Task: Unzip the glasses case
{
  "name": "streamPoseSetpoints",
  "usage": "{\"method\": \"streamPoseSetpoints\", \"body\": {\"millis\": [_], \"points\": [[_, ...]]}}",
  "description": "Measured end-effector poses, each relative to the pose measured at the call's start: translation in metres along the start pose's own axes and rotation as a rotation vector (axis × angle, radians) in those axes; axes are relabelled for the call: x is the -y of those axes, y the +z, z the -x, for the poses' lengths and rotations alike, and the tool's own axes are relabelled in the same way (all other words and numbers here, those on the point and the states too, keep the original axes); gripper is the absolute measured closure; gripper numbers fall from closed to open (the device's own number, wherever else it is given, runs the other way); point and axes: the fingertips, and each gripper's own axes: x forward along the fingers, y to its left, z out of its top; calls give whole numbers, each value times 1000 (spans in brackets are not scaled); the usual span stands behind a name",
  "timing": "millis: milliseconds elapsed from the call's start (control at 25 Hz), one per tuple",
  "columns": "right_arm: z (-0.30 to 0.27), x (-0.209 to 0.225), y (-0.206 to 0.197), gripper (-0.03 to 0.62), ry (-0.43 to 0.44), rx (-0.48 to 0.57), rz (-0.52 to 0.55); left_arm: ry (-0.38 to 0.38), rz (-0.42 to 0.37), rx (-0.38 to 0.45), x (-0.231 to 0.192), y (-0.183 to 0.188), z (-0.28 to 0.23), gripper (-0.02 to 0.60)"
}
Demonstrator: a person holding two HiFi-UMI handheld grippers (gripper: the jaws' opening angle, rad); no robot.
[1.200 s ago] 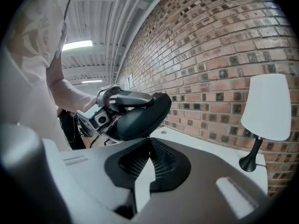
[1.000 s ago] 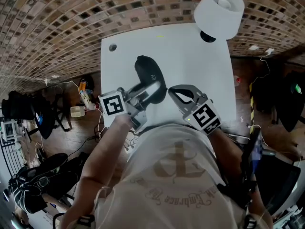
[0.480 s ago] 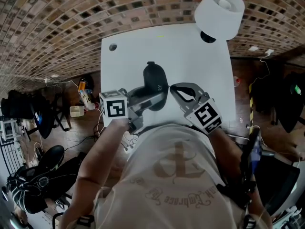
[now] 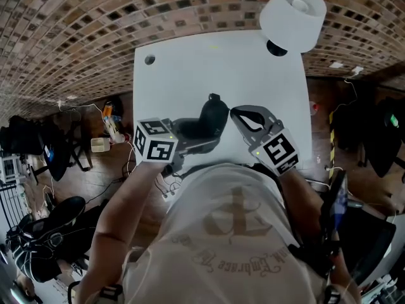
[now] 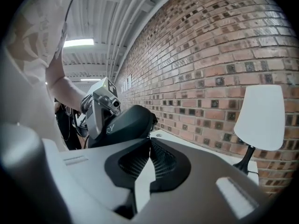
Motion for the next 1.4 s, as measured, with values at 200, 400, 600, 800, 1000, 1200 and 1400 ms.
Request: {"method": "streamPoseSetpoints", "body": {"millis": [200,400,600,800,1000,1200,1400], "points": [[4,-9,-3,585,37,-14,48,-19,-58,-139,3,-17,4,324],[2,-19,-5,585,54,-41,111,-62,-55,-249,3,-36,11,327],[2,-30,-10,585,105,-64,205,-107,-37,-371,4,-49,17,331],[8,-46,-16,585,168,-92,359,-176,-51,-528,10,-66,21,331],[20,-56,-22,585,231,-97,467,-199,-126,-649,12,-79,15,330],[18,-66,-23,586,272,-108,508,-221,-203,-797,10,-91,20,330],[11,-72,-25,585,295,-135,579,-204,-238,-846,8,-94,21,330]]}}
